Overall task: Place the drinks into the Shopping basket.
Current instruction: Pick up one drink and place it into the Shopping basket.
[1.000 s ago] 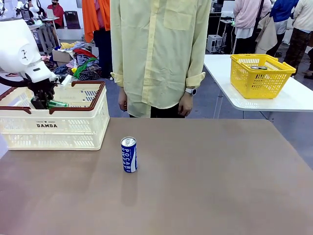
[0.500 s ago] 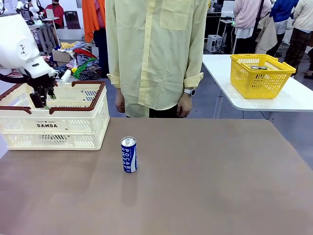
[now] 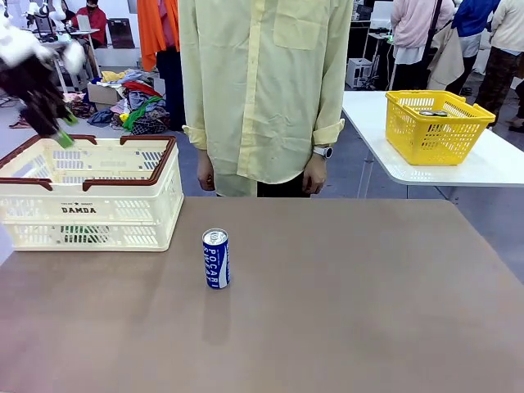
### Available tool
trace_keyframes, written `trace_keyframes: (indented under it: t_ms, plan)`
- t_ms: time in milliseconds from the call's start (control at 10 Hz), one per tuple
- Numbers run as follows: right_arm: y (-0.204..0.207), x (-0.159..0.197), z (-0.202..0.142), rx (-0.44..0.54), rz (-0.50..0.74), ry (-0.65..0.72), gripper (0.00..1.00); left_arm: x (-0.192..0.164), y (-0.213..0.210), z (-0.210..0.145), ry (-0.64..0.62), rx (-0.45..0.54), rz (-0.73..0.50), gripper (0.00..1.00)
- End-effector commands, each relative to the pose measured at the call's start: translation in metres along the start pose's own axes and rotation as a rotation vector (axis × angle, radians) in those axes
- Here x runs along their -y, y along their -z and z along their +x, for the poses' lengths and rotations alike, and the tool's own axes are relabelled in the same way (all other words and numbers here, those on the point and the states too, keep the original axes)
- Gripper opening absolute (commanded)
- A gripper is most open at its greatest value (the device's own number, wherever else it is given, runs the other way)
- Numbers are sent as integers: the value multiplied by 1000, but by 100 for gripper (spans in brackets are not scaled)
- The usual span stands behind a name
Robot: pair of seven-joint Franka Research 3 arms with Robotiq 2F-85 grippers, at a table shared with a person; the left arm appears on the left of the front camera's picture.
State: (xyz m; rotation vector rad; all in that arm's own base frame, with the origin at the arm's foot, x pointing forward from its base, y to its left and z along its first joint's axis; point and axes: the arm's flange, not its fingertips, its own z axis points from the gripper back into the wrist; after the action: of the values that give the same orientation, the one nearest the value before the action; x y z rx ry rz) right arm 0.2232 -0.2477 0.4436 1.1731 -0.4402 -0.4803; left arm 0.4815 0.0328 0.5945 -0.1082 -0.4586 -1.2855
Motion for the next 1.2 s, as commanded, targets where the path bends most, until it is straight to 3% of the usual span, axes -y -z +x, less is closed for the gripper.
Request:
trace_keyframes:
  t_ms: [0,200,400,600,700,800,900,1100]
  plan:
    - [-2,1,-1,1,13,-20,100,68,-44,-32,-180,210,-15,100]
    - [-2,1,-1,1,13,-20,100,122,-59,-95,-394,421,-174,100]
    - [-2,1,-1,1,13,-20,100,132,-37,-160,-629,652,-412,100]
    - [-2,1,-1,1,13,-20,100,141,8,-200,-677,778,-662,100]
    - [-2,1,-1,1,13,-20,100,137,27,-208,-716,783,-676,100]
    - [-2,1,-1,1,13,-20,100,129,33,-203,-679,760,-678,100]
    - [-2,1,-1,1,13,-20,100,160,18,-211,-672,762,-636,100]
    - [-2,1,-1,1,13,-20,100,160,18,-211,-672,762,-636,100]
